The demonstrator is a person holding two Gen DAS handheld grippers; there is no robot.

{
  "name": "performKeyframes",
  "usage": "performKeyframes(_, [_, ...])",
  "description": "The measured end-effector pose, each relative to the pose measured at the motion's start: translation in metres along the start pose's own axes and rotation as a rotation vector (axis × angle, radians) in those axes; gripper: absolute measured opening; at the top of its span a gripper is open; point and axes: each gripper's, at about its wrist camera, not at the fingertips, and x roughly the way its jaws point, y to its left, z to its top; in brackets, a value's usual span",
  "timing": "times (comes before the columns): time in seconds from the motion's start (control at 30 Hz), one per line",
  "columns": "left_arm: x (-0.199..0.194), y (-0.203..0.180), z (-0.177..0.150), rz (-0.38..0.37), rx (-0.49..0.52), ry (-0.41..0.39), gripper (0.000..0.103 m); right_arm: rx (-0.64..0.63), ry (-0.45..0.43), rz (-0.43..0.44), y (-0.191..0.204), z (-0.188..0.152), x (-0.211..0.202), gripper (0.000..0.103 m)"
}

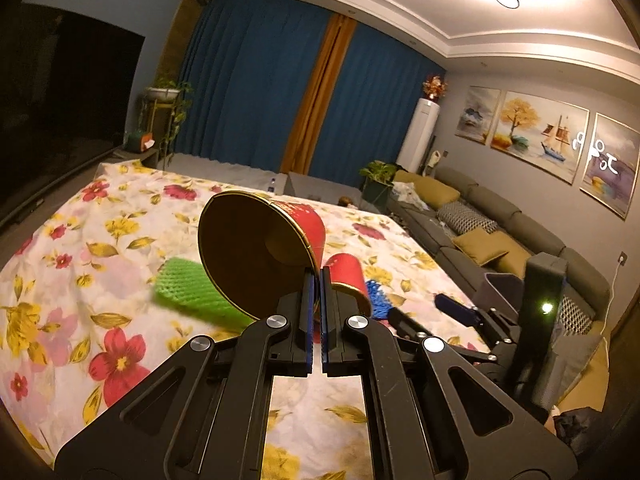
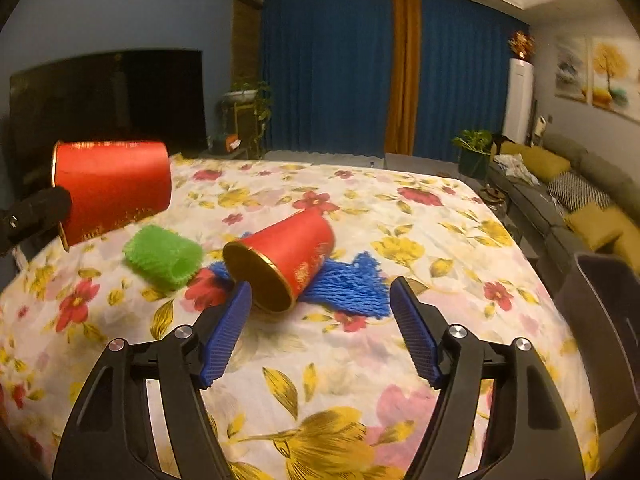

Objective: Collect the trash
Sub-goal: 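Grasp a red paper cup with the left tool while the right tool grasps another red cup, then carry both red cups with both tools over the grey bin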

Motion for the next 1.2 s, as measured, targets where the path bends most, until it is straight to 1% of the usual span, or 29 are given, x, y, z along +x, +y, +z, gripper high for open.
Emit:
performKeyframes(0.03, [-0.001, 0.001, 0.000, 0.005, -0.001, -0.005, 0.001, -0.007, 0.010, 0.002, 0.003, 0.000, 0.004, 0.063])
performKeyframes(0.13, [-0.005, 0.005, -0.002, 0.030, -0.006, -0.021, 0.001, -0.025, 0.040, 0.011, 0.013, 0.002, 0.018, 0.057])
performKeyframes(0.17, [-0.005, 0.007, -0.003, 0.036, -0.010, -0.019, 0.001, -0.038, 0.046, 0.009, 0.017, 0.002, 0.023, 0.056])
performKeyframes(0.23, [-0.004, 0.010, -0.004, 0.036, -0.021, -0.010, 0.001, -0.050, 0.066, 0.003, 0.021, 0.004, 0.030, 0.048])
performKeyframes(0.27, [-0.003, 0.011, -0.004, 0.035, -0.027, -0.005, 0.001, -0.050, 0.069, 0.001, 0.022, 0.005, 0.033, 0.047])
performKeyframes(0.33, [-0.003, 0.011, -0.005, 0.032, -0.027, -0.004, 0.001, -0.051, 0.074, -0.012, 0.023, 0.009, 0.039, 0.039])
performKeyframes(0.37, [-0.003, 0.011, -0.006, 0.031, -0.025, -0.004, 0.001, -0.051, 0.083, -0.015, 0.023, 0.010, 0.043, 0.038])
performKeyframes(0.43, [-0.003, 0.009, -0.007, 0.028, -0.021, -0.005, 0.001, -0.048, 0.098, -0.015, 0.023, 0.011, 0.048, 0.027])
performKeyframes(0.47, [-0.003, 0.009, -0.007, 0.027, -0.020, -0.004, 0.001, -0.045, 0.106, -0.013, 0.022, 0.011, 0.050, 0.024])
performKeyframes(0.57, [-0.001, 0.007, -0.010, 0.024, -0.015, 0.006, 0.001, -0.025, 0.104, -0.013, 0.018, 0.011, 0.050, 0.017])
performKeyframes(0.67, [0.001, 0.006, -0.012, 0.025, -0.008, 0.014, 0.001, -0.006, 0.084, -0.032, 0.011, 0.011, 0.046, 0.010])
performKeyframes(0.7, [0.003, 0.006, -0.013, 0.024, -0.005, 0.015, 0.001, 0.007, 0.078, -0.037, 0.008, 0.011, 0.044, 0.006])
performKeyframes(0.73, [0.003, 0.006, -0.013, 0.023, -0.003, 0.016, 0.001, 0.019, 0.076, -0.040, 0.004, 0.011, 0.043, 0.004])
performKeyframes(0.93, [0.006, 0.001, -0.016, 0.026, 0.018, 0.020, 0.001, 0.108, 0.032, -0.050, -0.021, 0.011, 0.023, 0.004])
performKeyframes(1.2, [0.010, -0.011, -0.021, 0.025, 0.056, 0.032, 0.001, 0.164, -0.038, -0.066, -0.044, 0.008, -0.023, 0.004])
